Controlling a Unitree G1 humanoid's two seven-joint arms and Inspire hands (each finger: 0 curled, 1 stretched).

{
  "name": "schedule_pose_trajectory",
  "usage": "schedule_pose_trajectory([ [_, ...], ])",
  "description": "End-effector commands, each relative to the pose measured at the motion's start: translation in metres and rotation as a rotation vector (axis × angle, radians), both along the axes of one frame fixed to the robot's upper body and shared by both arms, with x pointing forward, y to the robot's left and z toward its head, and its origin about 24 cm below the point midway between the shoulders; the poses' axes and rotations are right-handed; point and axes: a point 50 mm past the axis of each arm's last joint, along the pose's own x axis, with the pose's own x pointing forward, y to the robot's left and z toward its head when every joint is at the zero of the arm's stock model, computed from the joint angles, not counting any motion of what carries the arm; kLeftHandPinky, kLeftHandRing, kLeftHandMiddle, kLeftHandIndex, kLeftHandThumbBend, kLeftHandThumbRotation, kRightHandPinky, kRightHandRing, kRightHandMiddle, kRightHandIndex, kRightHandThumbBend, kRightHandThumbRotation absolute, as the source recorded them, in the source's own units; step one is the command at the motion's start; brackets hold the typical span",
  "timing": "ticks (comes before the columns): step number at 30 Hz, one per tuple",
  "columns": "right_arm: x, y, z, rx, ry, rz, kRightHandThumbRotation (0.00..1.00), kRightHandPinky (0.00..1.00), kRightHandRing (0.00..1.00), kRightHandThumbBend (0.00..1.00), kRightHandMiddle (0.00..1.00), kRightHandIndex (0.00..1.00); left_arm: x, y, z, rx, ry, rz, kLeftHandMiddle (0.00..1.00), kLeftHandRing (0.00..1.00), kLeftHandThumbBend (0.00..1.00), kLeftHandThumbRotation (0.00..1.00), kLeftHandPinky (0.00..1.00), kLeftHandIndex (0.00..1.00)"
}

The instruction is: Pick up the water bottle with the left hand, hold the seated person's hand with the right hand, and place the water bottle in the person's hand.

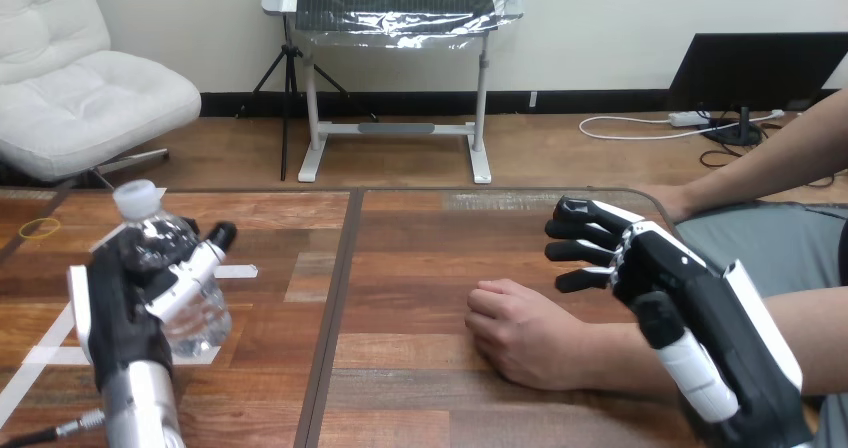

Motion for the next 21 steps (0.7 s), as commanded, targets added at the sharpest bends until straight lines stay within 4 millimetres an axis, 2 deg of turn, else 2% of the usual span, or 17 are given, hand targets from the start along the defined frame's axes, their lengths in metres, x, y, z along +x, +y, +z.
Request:
schedule_pose_trajectory([
  [1, 0.041, -0.014, 0.043, -0.185, -0.191, 0.005, 0.86, 0.67, 0.78, 0.9, 0.8, 0.8, 0.011, -0.036, 0.096, 0.137, -0.439, -0.193, 0.3, 0.25, 0.61, 0.0, 0.22, 0.34],
  [11, 0.058, -0.029, 0.055, -0.361, -0.213, -0.006, 0.83, 0.69, 0.8, 0.9, 0.82, 0.82, 0.002, -0.046, 0.109, 0.126, -0.481, -0.27, 0.29, 0.24, 0.56, 0.0, 0.2, 0.33],
  [21, 0.07, -0.039, 0.064, -0.505, -0.198, -0.009, 0.71, 0.64, 0.78, 0.92, 0.83, 0.83, -0.001, -0.048, 0.115, 0.12, -0.496, -0.323, 0.28, 0.23, 0.54, 0.0, 0.19, 0.32],
])
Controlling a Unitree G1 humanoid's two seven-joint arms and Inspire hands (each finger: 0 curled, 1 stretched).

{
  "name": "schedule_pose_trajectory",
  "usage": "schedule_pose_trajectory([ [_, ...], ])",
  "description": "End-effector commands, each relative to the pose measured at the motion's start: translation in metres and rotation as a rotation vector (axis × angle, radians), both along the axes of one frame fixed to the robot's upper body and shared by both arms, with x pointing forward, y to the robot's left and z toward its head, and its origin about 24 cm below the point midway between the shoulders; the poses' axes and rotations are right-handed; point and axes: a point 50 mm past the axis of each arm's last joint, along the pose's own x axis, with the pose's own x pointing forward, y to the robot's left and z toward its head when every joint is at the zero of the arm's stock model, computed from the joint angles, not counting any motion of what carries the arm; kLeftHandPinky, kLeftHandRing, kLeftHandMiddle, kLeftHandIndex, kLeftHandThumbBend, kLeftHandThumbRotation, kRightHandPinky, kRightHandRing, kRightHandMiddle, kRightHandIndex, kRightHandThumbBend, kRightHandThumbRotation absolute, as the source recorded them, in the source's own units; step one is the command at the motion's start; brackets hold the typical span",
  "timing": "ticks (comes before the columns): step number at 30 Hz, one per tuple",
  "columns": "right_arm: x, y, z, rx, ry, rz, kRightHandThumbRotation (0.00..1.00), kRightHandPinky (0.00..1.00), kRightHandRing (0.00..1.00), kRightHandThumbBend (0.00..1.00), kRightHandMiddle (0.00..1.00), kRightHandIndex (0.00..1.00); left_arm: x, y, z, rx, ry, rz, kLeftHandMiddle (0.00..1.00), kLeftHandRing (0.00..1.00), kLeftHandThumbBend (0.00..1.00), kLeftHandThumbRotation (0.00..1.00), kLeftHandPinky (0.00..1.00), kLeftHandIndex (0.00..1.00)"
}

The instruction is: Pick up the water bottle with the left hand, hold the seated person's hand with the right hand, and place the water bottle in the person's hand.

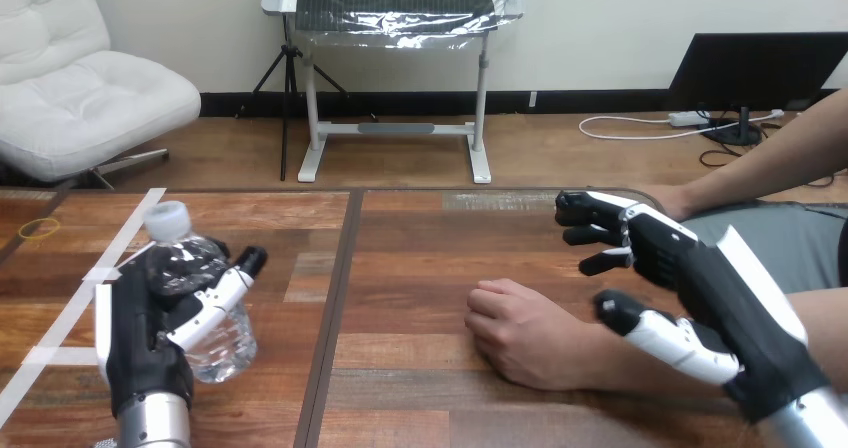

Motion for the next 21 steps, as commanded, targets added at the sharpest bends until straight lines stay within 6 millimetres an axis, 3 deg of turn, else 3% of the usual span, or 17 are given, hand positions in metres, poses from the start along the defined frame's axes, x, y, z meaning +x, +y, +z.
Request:
schedule_pose_trajectory([
  [1, 0.04, -0.016, 0.055, -0.221, -0.187, 0.0, 0.7, 0.64, 0.78, 0.92, 0.83, 0.83, 0.022, -0.031, 0.112, 0.099, -0.482, -0.216, 0.28, 0.23, 0.54, 0.0, 0.19, 0.32],
  [21, 0.057, -0.03, 0.066, -0.372, -0.157, -0.013, 0.55, 0.62, 0.8, 0.93, 0.86, 0.85, 0.018, -0.03, 0.12, 0.077, -0.484, -0.227, 0.27, 0.23, 0.53, 0.0, 0.18, 0.32],
])
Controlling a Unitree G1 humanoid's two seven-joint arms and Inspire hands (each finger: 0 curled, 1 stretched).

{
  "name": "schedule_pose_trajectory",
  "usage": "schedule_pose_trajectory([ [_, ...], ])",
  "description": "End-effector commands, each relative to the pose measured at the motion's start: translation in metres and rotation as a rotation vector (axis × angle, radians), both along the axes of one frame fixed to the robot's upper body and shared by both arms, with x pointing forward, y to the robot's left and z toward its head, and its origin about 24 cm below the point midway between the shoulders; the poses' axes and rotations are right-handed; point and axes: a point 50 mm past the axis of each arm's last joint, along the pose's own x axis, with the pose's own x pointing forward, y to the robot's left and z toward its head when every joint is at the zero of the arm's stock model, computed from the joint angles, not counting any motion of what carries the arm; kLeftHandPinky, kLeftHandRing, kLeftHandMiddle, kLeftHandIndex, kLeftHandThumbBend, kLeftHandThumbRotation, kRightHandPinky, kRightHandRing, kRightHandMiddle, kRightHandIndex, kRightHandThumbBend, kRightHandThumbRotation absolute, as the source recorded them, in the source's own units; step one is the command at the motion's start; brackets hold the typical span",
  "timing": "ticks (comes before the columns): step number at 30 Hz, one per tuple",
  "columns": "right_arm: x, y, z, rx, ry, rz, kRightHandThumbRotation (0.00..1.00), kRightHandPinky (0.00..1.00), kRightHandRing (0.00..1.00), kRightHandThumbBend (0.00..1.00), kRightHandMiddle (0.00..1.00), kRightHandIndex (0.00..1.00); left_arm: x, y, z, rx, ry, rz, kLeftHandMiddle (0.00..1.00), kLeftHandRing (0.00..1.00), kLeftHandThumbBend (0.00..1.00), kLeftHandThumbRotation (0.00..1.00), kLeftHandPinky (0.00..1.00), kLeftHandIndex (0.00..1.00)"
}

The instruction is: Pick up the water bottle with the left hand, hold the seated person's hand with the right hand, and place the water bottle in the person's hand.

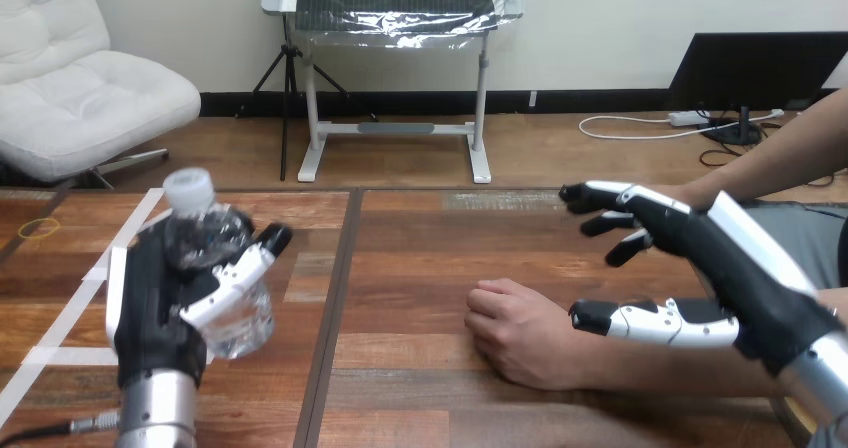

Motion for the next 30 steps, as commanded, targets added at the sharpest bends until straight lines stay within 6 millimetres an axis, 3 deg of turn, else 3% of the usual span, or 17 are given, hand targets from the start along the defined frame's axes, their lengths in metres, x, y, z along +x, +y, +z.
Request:
schedule_pose_trajectory([
  [1, 0.028, -0.011, 0.049, -0.118, -0.148, -0.011, 0.54, 0.62, 0.81, 0.93, 0.86, 0.85, 0.014, -0.019, 0.088, 0.04, -0.377, -0.12, 0.27, 0.23, 0.53, 0.0, 0.18, 0.32],
  [20, 0.044, -0.02, 0.048, -0.333, -0.075, -0.009, 0.48, 0.66, 0.84, 1.0, 0.88, 0.88, 0.01, -0.017, 0.097, 0.053, -0.38, -0.136, 0.27, 0.22, 0.51, 0.0, 0.17, 0.32],
  [30, 0.051, -0.021, 0.044, -0.423, -0.047, 0.011, 0.45, 0.81, 0.87, 1.0, 0.88, 0.88, 0.009, -0.016, 0.101, 0.048, -0.38, -0.137, 0.27, 0.22, 0.52, 0.0, 0.17, 0.32],
])
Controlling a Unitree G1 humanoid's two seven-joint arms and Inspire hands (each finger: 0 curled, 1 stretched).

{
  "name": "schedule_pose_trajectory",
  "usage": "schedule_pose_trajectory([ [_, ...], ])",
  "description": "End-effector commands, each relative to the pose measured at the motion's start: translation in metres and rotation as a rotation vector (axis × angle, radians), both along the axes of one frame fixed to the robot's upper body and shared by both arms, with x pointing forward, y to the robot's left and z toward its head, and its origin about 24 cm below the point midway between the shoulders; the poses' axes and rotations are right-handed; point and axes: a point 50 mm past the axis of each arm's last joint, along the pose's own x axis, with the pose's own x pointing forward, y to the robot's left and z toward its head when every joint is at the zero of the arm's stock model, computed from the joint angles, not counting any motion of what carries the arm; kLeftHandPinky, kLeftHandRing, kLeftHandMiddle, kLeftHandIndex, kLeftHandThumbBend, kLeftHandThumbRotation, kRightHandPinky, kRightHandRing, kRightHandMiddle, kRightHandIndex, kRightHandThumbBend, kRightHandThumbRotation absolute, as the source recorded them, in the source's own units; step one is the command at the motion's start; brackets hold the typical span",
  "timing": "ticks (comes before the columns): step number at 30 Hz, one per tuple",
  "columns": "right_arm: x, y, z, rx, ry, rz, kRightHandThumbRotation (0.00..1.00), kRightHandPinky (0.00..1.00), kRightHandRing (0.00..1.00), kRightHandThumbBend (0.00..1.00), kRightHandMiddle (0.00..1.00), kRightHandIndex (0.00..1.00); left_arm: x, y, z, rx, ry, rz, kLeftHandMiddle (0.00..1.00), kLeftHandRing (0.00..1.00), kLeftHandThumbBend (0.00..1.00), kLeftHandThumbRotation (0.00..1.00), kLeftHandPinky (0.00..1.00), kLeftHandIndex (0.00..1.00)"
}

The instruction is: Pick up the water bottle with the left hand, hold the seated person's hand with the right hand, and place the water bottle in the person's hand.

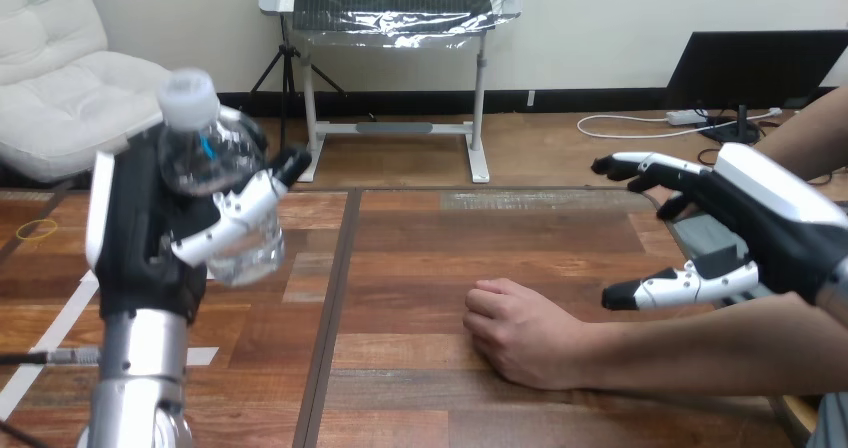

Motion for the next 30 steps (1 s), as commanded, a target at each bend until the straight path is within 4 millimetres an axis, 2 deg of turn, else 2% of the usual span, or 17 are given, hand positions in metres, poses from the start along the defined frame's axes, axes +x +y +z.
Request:
schedule_pose_trajectory([
  [1, 0.011, 0.004, 0.014, -0.069, -0.04, 0.041, 0.45, 0.82, 0.87, 1.0, 0.88, 0.88, 0.006, -0.005, 0.031, 0.0, -0.127, -0.033, 0.27, 0.22, 0.52, 0.0, 0.17, 0.32],
  [9, 0.017, 0.003, 0.01, -0.128, 0.004, 0.047, 0.48, 0.89, 0.88, 1.0, 0.88, 0.89, 0.007, -0.004, 0.031, 0.002, -0.124, -0.033, 0.27, 0.22, 0.52, 0.0, 0.17, 0.32],
  [21, 0.022, 0.003, 0.001, -0.199, 0.08, 0.043, 0.5, 0.9, 0.89, 1.0, 0.89, 0.89, 0.008, -0.006, 0.031, -0.016, -0.114, -0.04, 0.27, 0.22, 0.53, 0.0, 0.17, 0.32],
  [30, 0.025, 0.003, -0.008, -0.237, 0.134, 0.046, 0.48, 0.91, 0.88, 1.0, 0.88, 0.87, 0.01, -0.005, 0.032, -0.033, -0.104, -0.046, 0.27, 0.22, 0.53, 0.0, 0.17, 0.32],
])
